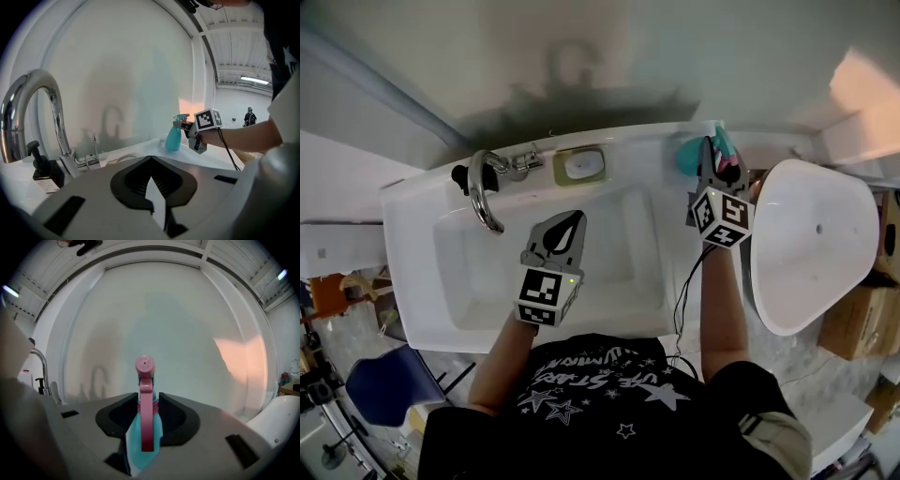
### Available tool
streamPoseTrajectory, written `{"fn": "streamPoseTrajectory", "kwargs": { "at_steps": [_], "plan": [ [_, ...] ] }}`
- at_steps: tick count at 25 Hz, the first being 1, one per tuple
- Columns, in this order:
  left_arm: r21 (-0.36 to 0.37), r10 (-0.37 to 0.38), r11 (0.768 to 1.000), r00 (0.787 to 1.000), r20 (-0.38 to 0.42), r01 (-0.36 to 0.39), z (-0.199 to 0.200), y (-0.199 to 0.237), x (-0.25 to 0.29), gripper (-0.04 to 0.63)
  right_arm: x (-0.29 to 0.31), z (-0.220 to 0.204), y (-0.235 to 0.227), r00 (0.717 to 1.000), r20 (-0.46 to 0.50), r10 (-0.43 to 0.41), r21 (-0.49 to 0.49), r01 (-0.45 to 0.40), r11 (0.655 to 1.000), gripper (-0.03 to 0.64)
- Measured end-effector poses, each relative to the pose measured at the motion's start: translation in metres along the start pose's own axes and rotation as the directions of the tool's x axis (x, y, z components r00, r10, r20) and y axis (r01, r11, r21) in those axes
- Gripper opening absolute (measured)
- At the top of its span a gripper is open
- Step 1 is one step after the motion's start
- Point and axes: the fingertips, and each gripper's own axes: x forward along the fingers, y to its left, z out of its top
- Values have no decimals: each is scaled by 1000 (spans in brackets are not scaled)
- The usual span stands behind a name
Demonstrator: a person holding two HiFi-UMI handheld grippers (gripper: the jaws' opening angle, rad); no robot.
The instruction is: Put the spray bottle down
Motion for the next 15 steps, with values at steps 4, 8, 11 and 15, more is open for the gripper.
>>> {"fn": "streamPoseTrajectory", "kwargs": {
  "at_steps": [4, 8, 11, 15],
  "plan": [
    [-4, -8, 1000, 1000, -13, 8, -6, 0, 9, 15, 8, -14, 0, 1000, -18, 7, -11, -7, 1000, 146],
    [0, -14, 1000, 999, -28, 14, -8, -1, 14, 15, 12, -20, -3, 1000, -20, -1, -10, 1, 1000, 146],
    [8, -9, 1000, 999, -31, 9, -9, 2, 15, 15, 13, -19, -4, 1000, -8, 1, -11, -1, 1000, 146],
    [12, -6, 1000, 999, -35, 6, -11, 3, 17, 15, 13, -18, -4, 1000, -5, 7, -9, -7, 1000, 150]
  ]
}}
